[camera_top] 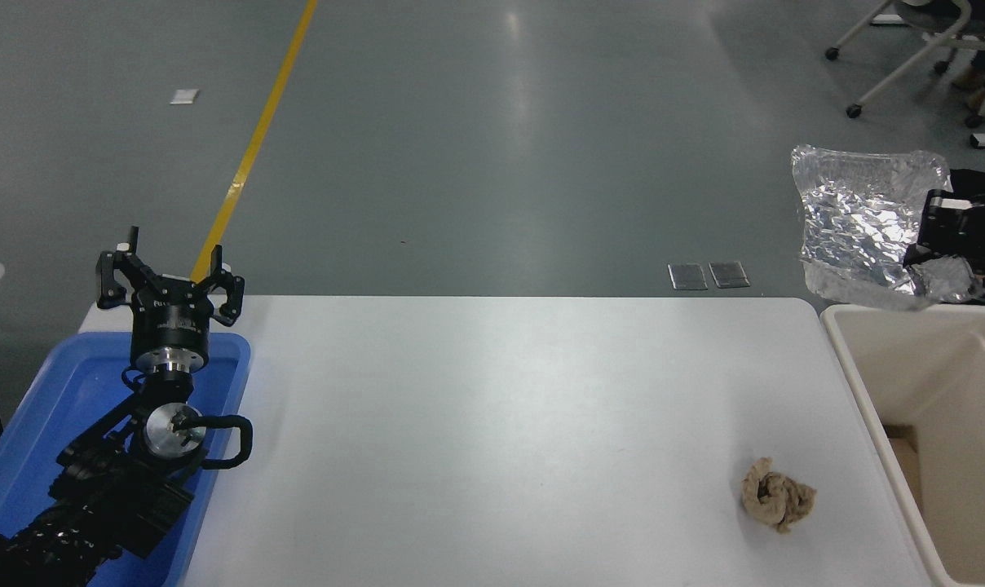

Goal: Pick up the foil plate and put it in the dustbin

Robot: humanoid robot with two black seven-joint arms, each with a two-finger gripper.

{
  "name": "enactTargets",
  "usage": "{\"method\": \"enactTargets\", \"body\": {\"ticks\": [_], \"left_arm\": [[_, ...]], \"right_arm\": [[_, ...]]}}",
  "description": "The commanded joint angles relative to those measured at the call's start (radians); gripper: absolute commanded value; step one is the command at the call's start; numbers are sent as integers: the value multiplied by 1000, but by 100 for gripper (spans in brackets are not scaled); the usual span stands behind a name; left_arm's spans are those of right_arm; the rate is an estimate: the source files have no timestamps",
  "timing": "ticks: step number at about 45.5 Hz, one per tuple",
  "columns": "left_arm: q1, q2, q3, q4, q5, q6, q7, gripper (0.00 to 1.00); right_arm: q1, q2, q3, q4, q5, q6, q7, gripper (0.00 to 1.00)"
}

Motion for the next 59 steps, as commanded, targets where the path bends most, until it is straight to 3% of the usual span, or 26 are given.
{"method": "enactTargets", "body": {"ticks": [1, 8, 23, 36, 52, 53, 55, 57, 59], "left_arm": [[0, 0, 0, 0, 0, 0, 0, 99], [0, 0, 0, 0, -1, 0, 0, 99], [0, 0, 0, 0, 0, 0, 0, 99], [1, 0, 0, 0, -3, 0, -2, 99], [1, 0, 0, 0, -5, 0, -2, 99], [1, 0, 0, 0, -5, 0, -2, 99], [1, 0, 0, 0, -5, 0, -2, 99], [1, 0, 0, 0, -5, 0, -2, 99], [1, 0, 0, 0, -5, 0, -2, 99]], "right_arm": [[-375, 188, 186, -468, 13, -17, 3, 0], [-519, 284, 234, -599, 13, -104, 2, 0], [-737, 329, 247, -616, 69, -394, -9, 0], [-820, 303, 250, -619, 252, -451, -32, 0], [-886, 286, 326, -617, 278, -483, -35, 1], [-884, 284, 326, -617, 278, -485, -35, 17], [-884, 280, 326, -617, 279, -499, -34, 61], [-883, 275, 332, -617, 279, -525, -34, 96], [-883, 272, 341, -616, 283, -537, -35, 100]]}}
